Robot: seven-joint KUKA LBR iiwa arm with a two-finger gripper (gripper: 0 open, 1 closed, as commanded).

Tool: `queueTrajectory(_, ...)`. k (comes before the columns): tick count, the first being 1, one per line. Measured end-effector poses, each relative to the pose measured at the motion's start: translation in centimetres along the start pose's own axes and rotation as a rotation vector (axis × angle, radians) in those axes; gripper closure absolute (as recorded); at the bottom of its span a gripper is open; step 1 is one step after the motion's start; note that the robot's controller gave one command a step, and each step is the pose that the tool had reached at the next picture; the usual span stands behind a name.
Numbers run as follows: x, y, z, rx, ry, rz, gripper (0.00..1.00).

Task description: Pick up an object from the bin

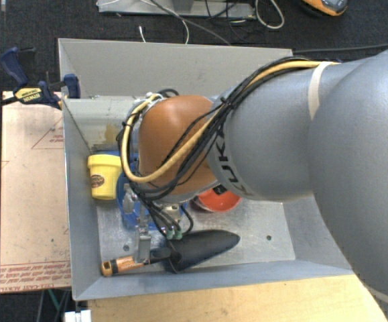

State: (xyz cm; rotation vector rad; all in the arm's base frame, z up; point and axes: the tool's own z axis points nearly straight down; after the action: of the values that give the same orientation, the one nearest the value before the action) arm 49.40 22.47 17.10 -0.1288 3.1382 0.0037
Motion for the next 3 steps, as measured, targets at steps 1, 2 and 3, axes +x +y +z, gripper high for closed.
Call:
queueTrajectory(1,-8.9,-6.8,-0.8,-0.002,-0.008,0.076,0.00)
queueTrajectory(2,-4.8,-6.8,2.1,-0.002,0.004,0.104,0.00)
queueTrajectory(3,-7.7,-7.9,5.7,-0.001,-0.009,0.057,0.00)
